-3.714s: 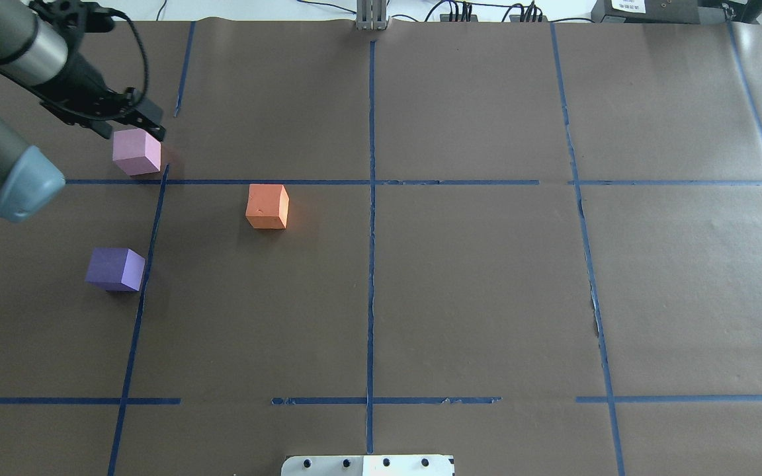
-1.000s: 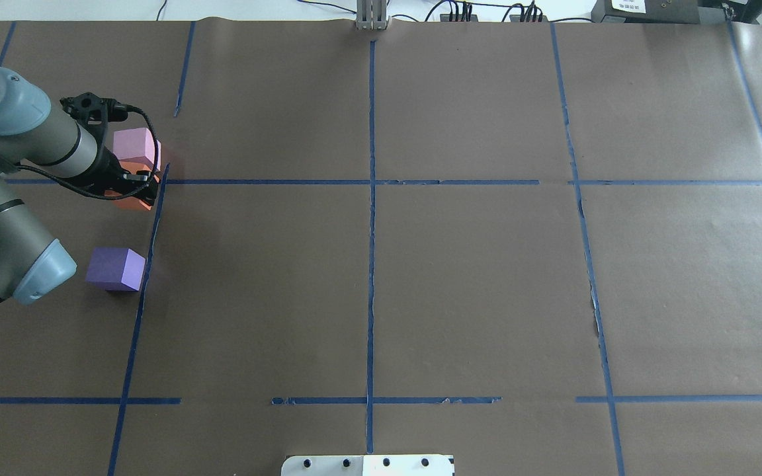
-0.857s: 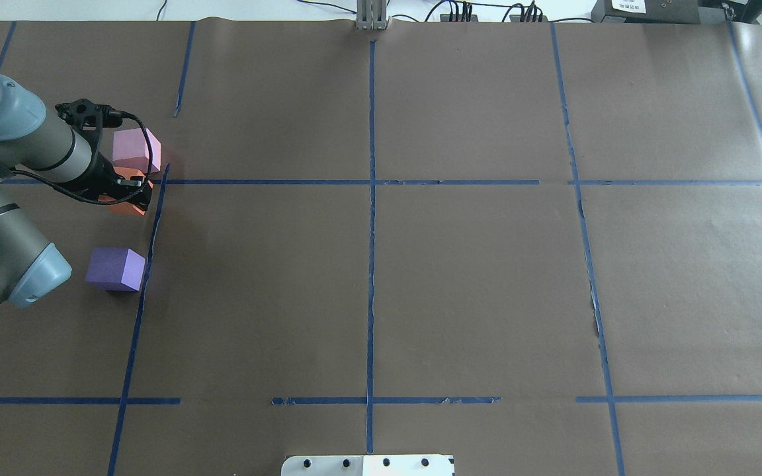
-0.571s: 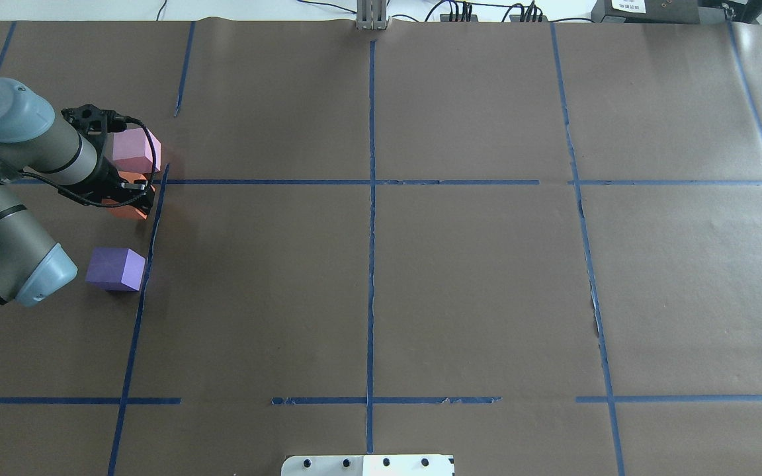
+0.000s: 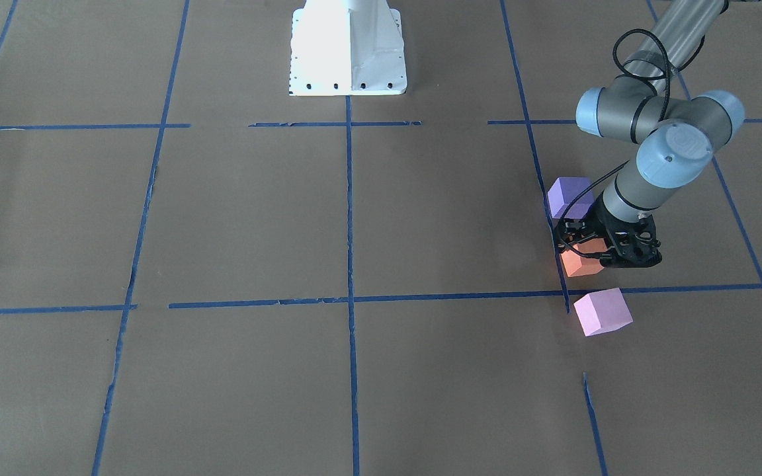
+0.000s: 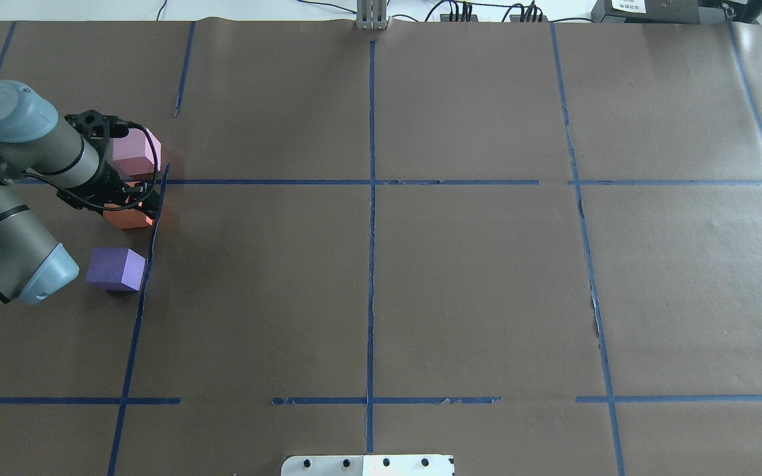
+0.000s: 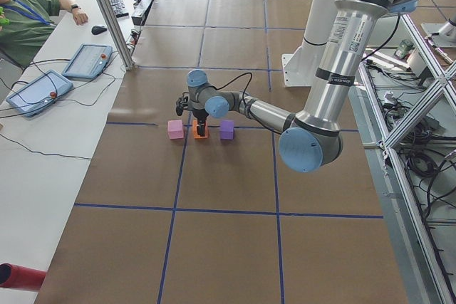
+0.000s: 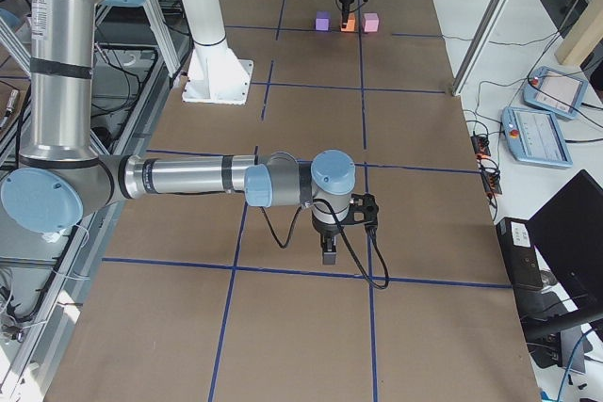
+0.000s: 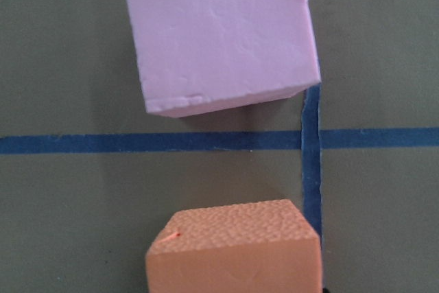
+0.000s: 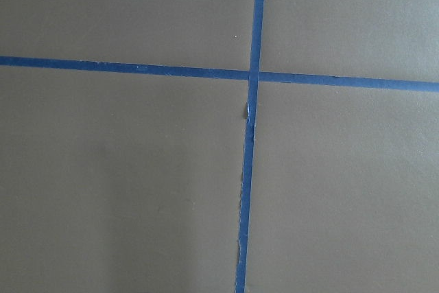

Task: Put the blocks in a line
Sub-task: 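Carry the orange cube with the left gripper between the pink and purple cubes, then open the left gripper to release the orange cube and withdraw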

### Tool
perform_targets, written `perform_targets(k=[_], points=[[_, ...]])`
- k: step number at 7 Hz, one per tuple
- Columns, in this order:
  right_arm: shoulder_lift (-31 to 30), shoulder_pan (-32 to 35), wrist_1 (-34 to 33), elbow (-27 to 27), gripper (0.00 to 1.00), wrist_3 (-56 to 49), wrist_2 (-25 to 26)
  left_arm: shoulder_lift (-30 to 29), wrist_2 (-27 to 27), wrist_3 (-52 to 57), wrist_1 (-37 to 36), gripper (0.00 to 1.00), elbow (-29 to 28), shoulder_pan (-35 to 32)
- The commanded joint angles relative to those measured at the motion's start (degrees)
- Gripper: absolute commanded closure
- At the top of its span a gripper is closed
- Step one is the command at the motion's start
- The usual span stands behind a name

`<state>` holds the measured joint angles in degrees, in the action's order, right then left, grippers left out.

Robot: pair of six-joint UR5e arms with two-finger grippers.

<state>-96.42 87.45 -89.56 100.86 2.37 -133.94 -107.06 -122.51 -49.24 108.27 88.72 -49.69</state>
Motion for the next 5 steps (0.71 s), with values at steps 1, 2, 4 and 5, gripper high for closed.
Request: perform_targets(k=[1, 2, 4, 5], points=[[0.0, 0.0, 0.0, 0.0, 0.0, 0.0, 0.0, 0.6, -3.2, 4.0, -1.0, 0.0, 3.9, -6.0], [0.0, 0.0, 0.0, 0.0, 0.0, 0.0, 0.0, 2.6, -3.3, 12.7, -4.9, 0.0, 5.9, -10.5], [0.0, 0.0, 0.0, 0.0, 0.0, 0.0, 0.0, 7.0, -3.3, 35.2, -11.3, 0.0, 6.9, -22.1], [0.0, 0.0, 0.0, 0.0, 0.0, 0.0, 0.0, 9.5, -3.3, 50.1, -11.6, 0.0, 5.7, -28.6]])
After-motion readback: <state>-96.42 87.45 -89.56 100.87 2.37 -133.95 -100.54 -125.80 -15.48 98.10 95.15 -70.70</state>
